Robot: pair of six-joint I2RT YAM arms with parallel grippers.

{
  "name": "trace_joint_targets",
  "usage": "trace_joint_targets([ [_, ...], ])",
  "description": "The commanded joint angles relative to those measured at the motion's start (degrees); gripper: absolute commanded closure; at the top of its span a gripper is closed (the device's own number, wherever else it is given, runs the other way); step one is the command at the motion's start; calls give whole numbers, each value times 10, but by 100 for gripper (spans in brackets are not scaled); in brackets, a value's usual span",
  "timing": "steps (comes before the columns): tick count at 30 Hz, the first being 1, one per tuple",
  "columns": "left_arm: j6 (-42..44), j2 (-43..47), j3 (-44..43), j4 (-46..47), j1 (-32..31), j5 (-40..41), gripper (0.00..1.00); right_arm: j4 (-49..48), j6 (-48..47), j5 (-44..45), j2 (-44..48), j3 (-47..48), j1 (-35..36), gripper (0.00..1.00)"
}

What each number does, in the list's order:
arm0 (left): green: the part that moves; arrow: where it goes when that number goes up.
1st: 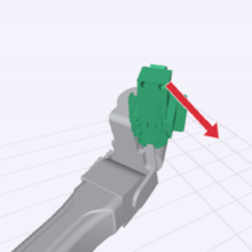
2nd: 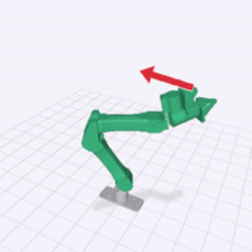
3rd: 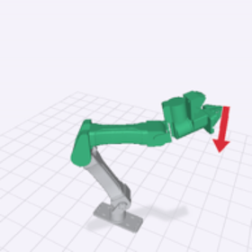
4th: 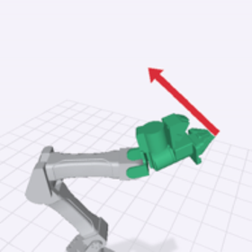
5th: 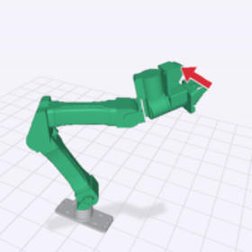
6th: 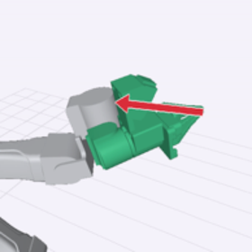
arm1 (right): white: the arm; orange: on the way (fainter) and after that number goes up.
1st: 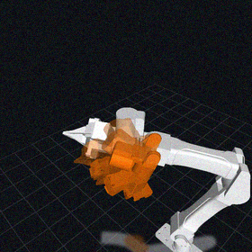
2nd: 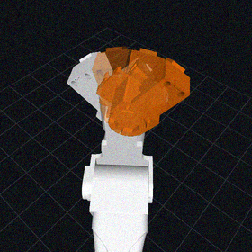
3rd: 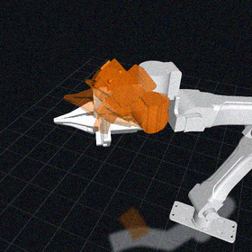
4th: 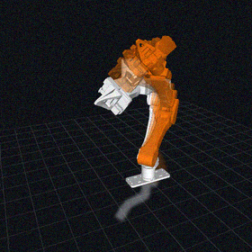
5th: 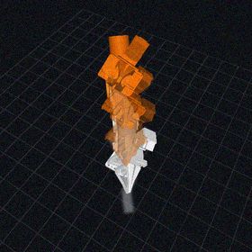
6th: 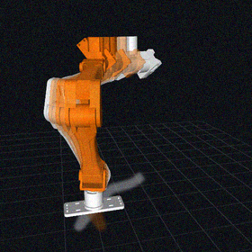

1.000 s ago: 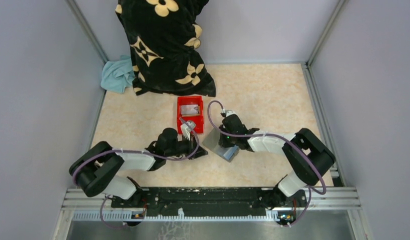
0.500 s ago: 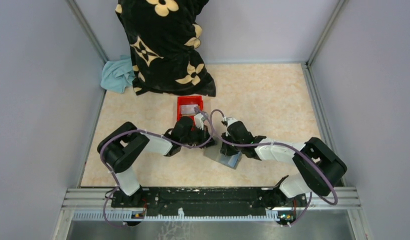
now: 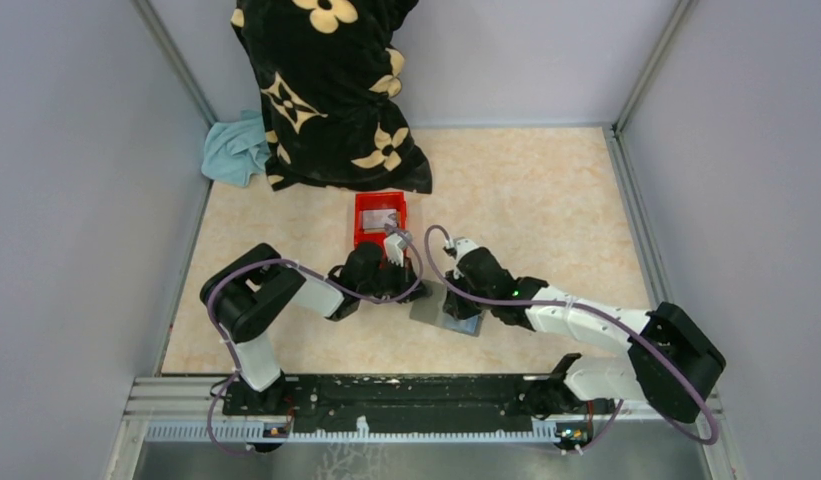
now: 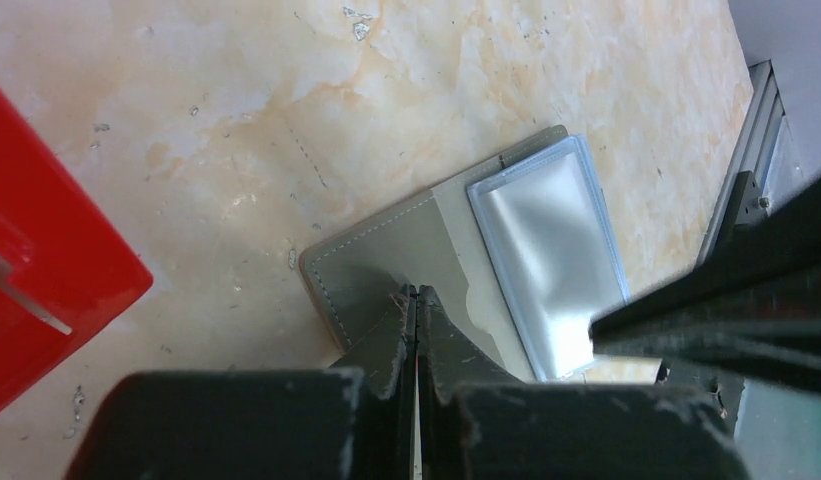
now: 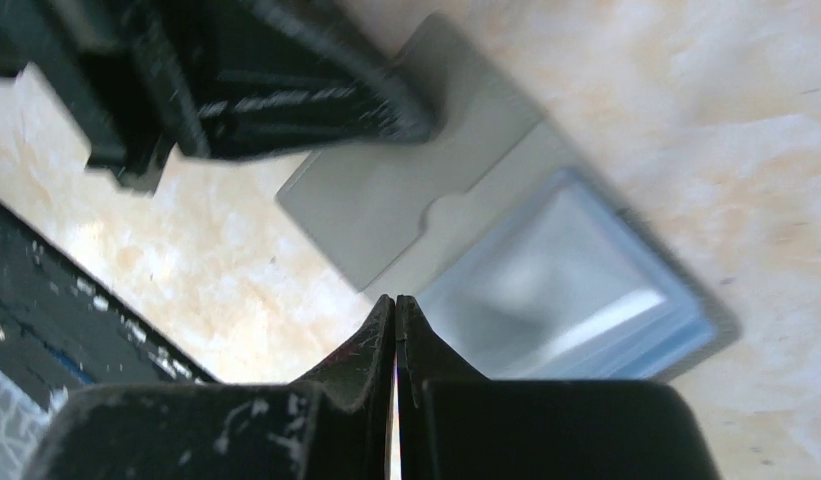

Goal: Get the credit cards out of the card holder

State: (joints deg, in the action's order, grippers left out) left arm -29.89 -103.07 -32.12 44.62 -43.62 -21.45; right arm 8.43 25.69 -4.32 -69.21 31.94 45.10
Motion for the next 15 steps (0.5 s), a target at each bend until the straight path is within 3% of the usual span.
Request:
trace_joint_targets([
  [1, -5, 2, 12, 5, -1, 14, 100, 17, 30, 32, 18, 16, 77, 100],
  [8, -11, 17, 9, 3, -1, 7, 100, -5, 115, 53, 63, -72, 115, 100],
  [15, -6, 41, 17, -13, -1, 12, 100, 91, 114, 84, 113, -92, 82, 100],
])
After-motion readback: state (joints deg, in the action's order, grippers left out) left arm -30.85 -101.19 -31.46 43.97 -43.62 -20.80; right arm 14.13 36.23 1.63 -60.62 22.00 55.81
